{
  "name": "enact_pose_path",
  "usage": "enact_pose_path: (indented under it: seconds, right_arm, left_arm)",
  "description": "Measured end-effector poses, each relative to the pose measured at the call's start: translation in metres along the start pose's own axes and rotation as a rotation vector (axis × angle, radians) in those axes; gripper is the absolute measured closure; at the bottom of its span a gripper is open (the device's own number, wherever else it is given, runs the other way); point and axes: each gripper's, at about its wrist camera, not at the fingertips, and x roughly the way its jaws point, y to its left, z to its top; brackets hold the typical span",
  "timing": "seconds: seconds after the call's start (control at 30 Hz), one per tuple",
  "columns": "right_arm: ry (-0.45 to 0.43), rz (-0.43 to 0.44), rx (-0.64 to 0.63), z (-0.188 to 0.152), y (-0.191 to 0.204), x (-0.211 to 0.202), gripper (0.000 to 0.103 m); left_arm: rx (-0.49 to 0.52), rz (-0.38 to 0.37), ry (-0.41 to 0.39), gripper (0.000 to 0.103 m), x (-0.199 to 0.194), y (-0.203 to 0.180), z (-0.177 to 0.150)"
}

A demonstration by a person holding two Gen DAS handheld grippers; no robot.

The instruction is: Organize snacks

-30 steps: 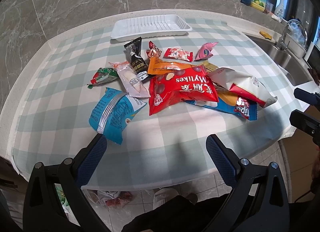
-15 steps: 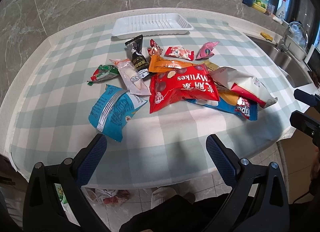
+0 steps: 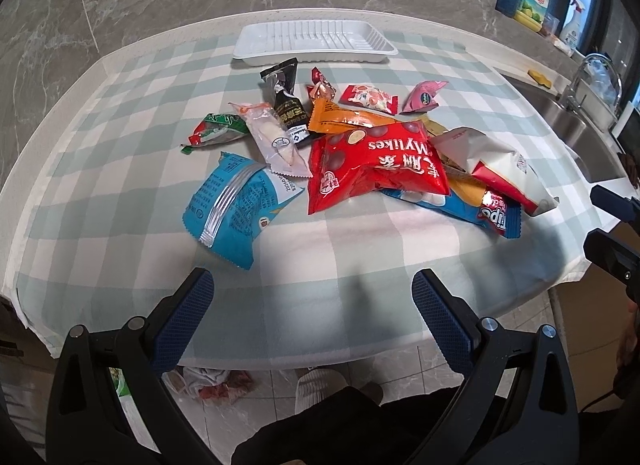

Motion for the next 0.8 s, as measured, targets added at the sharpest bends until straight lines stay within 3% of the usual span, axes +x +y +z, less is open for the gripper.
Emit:
enact_pose_path:
  seconds: [0.8]
  right_arm:
    - [0.001, 0.0, -0.002, -0.0006, 0.0024, 0.0012, 0.0]
  left_arm:
    - [-0.012, -0.002, -0.001, 0.002, -0.0005, 0.0066, -0.0029]
